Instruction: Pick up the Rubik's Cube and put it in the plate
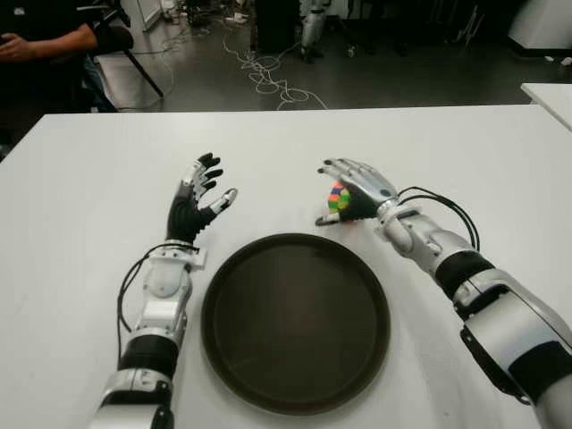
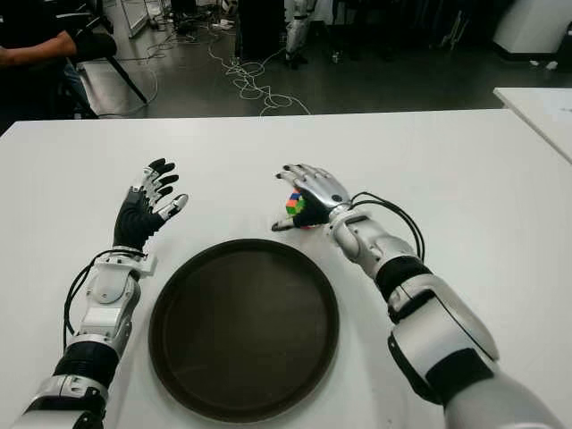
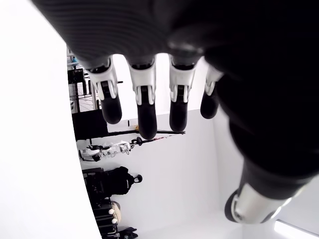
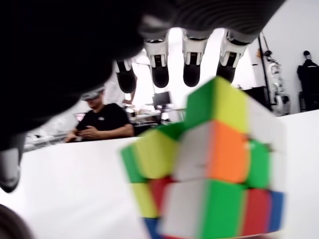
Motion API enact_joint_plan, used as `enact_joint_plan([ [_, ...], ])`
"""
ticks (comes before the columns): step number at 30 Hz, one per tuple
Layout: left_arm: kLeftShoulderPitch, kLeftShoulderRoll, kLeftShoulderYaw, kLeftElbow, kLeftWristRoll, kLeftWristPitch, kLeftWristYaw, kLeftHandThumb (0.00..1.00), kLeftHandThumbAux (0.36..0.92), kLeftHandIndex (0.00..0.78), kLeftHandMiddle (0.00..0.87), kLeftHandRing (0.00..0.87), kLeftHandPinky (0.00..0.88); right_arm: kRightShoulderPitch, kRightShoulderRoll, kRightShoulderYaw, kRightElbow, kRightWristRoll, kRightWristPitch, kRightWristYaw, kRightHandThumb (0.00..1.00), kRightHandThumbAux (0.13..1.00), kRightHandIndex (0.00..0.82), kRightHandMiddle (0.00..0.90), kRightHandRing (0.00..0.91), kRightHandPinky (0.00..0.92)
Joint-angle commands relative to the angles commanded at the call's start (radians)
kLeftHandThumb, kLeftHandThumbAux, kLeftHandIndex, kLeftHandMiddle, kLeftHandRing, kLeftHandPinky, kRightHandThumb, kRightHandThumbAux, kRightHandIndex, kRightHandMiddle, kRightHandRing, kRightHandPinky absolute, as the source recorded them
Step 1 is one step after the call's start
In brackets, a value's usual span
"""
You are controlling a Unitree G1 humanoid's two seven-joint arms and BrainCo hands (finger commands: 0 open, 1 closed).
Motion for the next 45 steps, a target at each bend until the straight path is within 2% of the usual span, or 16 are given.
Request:
enact_joint_plan([
  [13,-0.001,0.000,-0.002,0.004,0.000,-0.009,-0.007,0.044,0.730,0.097,0.165,0.149,0.129,-0.005,0.013,-0.005,0.015,0.003,0.045,-0.049,0.000,0.559,0.000,0.000,0.004,0.120],
  [21,0.000,0.000,-0.004,0.002,0.004,-0.010,-0.004,0.027,0.726,0.094,0.160,0.147,0.134,-0.005,0.023,-0.004,0.023,0.003,0.064,-0.066,0.000,0.596,0.000,0.000,0.038,0.168],
  [32,0.005,0.002,-0.007,-0.013,0.007,0.001,-0.005,0.022,0.720,0.105,0.172,0.158,0.139,-0.006,0.033,-0.002,0.035,0.003,0.079,-0.081,0.000,0.581,0.000,0.000,0.050,0.184],
  [45,0.006,0.001,-0.007,-0.011,0.008,-0.001,-0.003,0.026,0.698,0.101,0.172,0.157,0.126,-0.004,0.038,0.001,0.043,0.001,0.082,-0.098,0.000,0.621,0.000,0.002,0.085,0.224],
])
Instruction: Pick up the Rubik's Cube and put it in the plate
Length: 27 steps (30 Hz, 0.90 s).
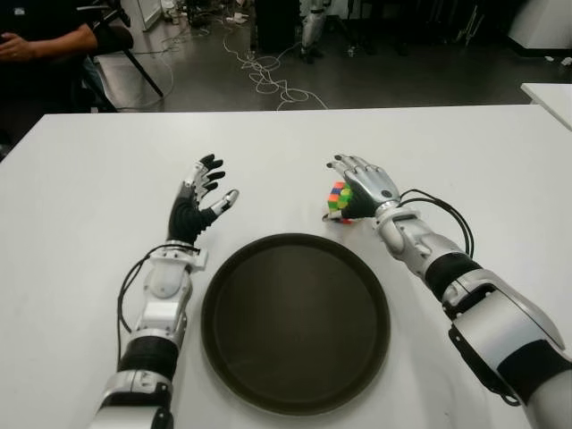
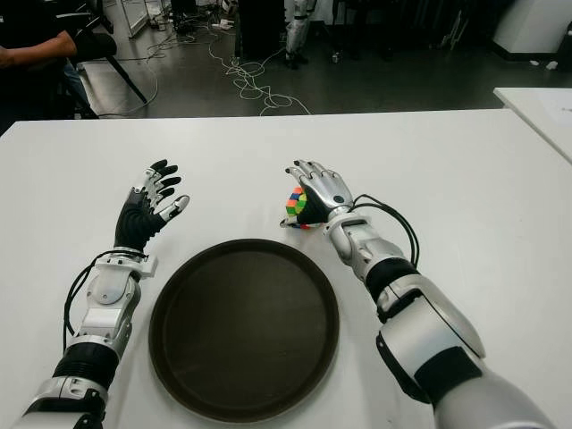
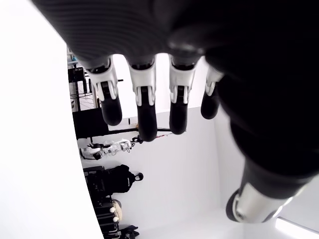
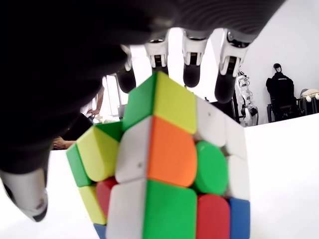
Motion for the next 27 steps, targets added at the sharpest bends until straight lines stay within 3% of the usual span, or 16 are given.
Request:
enact_joint_plan([
  [7,0.002,-0.002,-0.002,0.001,0.007,-0.008,0.009,0.023,0.708,0.101,0.168,0.149,0.127,0.003,0.002,0.013,0.011,-0.006,-0.008,0.043,0.000,0.639,0.017,0.046,0.121,0.229],
  [18,0.008,0.000,-0.006,-0.006,0.022,-0.009,0.027,0.012,0.672,0.090,0.163,0.157,0.140,-0.007,-0.005,0.029,0.013,-0.003,-0.027,0.211,0.000,0.650,0.090,0.153,0.206,0.266],
  [27,0.015,-0.001,-0.008,-0.014,0.025,-0.007,0.035,0.026,0.660,0.083,0.160,0.151,0.127,-0.014,-0.003,0.030,0.017,-0.003,-0.008,0.275,0.000,0.668,0.126,0.200,0.243,0.282],
])
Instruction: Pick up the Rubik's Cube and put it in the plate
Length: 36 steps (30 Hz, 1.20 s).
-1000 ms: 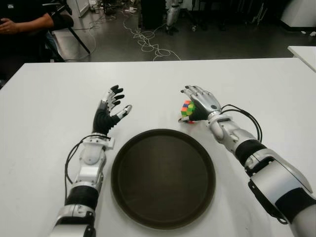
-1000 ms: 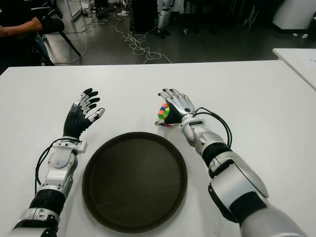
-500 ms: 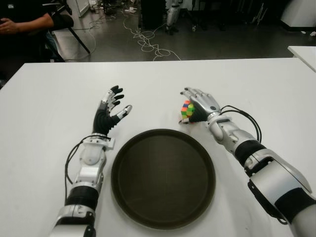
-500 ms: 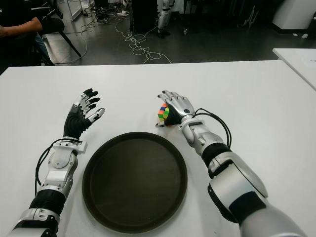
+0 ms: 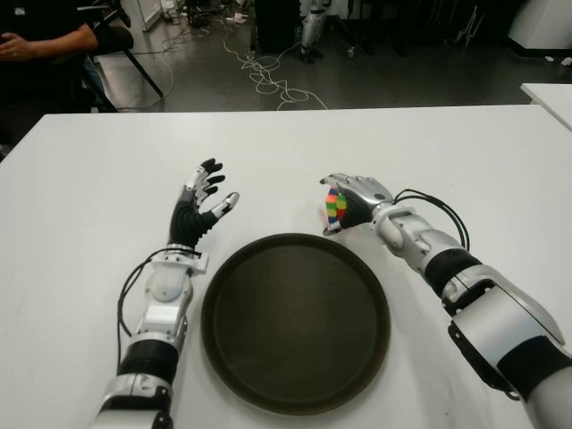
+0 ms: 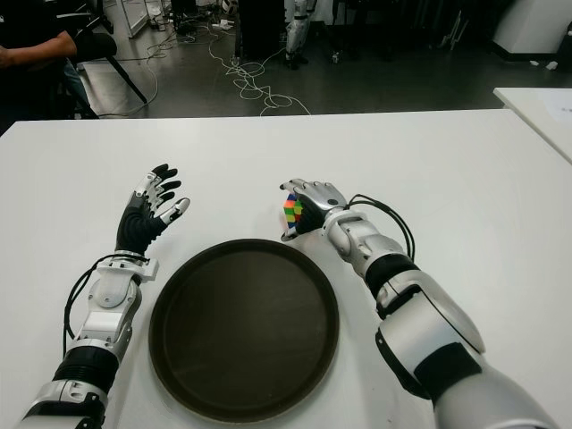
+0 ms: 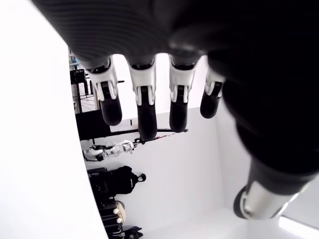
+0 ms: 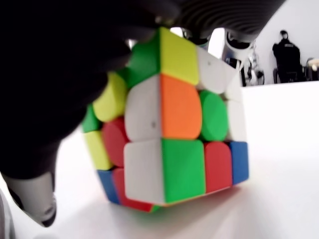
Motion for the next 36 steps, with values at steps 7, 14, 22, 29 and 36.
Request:
enact_joint_plan([
  [7,0.005,-0.004,0.003,-0.005,-0.006,-0.002,0.001,0.034,0.666,0.079,0.156,0.144,0.125,-0.006,0.001,0.000,0.003,0.000,0.025,0.030,0.000,0.679,0.132,0.207,0.239,0.246],
  [14,0.005,-0.003,0.004,-0.005,-0.013,0.000,-0.008,0.039,0.682,0.080,0.154,0.141,0.128,-0.007,0.002,-0.003,0.007,0.003,0.035,0.038,0.000,0.673,0.153,0.227,0.256,0.263],
  [22,0.005,-0.004,0.004,-0.002,-0.017,-0.006,-0.012,0.056,0.705,0.080,0.152,0.139,0.126,-0.007,0.003,-0.010,0.012,0.011,0.033,0.041,0.000,0.672,0.162,0.232,0.262,0.268],
  [29,0.005,-0.003,0.004,0.000,-0.021,-0.007,-0.016,0.043,0.706,0.072,0.142,0.130,0.116,-0.008,0.001,-0.009,0.016,0.013,0.029,0.039,0.000,0.663,0.153,0.223,0.251,0.247],
  [36,0.006,-0.006,0.006,-0.004,-0.018,-0.003,-0.008,0.038,0.711,0.076,0.151,0.135,0.116,-0.011,-0.001,-0.007,0.019,0.010,0.024,0.036,0.000,0.662,0.152,0.220,0.244,0.238],
])
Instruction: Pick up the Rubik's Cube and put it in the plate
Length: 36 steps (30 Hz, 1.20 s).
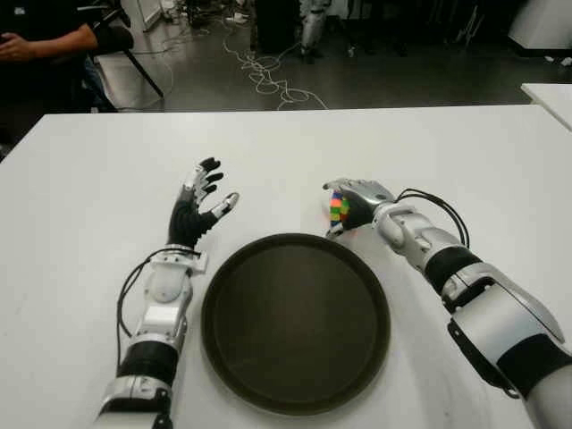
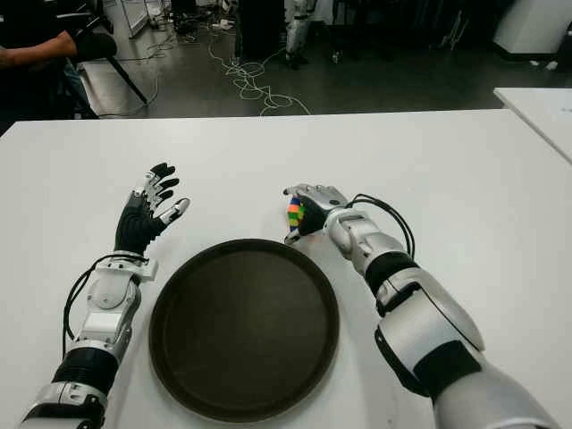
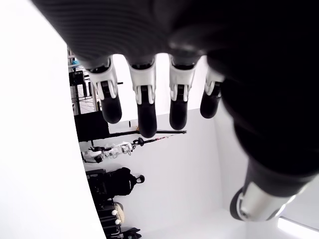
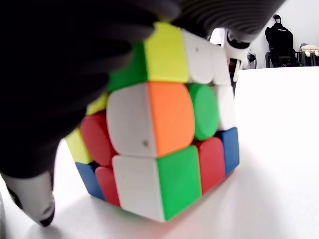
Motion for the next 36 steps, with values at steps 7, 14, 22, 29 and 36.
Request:
enact_joint_plan([
  [7,0.002,-0.002,0.001,-0.004,0.000,0.008,0.004,0.038,0.709,0.075,0.148,0.136,0.123,0.000,-0.002,-0.003,-0.001,0.002,-0.002,-0.003,0.000,0.667,0.165,0.222,0.247,0.247],
  [14,0.004,-0.001,0.002,-0.009,-0.003,0.008,0.001,0.049,0.710,0.079,0.151,0.138,0.123,-0.005,-0.001,-0.004,0.002,0.002,0.002,0.000,0.000,0.690,0.166,0.238,0.267,0.275],
  [22,0.008,0.005,-0.001,-0.016,0.006,0.012,0.002,0.032,0.692,0.076,0.149,0.131,0.111,-0.028,-0.011,0.020,-0.003,-0.022,0.007,0.014,0.022,0.847,0.212,0.360,0.398,0.441],
  [29,0.009,0.008,0.000,-0.015,0.008,0.013,0.003,0.025,0.691,0.076,0.147,0.131,0.117,-0.035,-0.017,0.034,-0.009,-0.023,0.011,0.006,0.642,0.745,0.404,0.565,0.571,0.565],
  [36,0.009,0.005,0.001,-0.017,0.002,0.010,0.001,0.035,0.693,0.078,0.147,0.133,0.115,-0.033,-0.024,0.036,-0.016,-0.022,-0.005,-0.019,0.687,0.737,0.418,0.595,0.600,0.577],
])
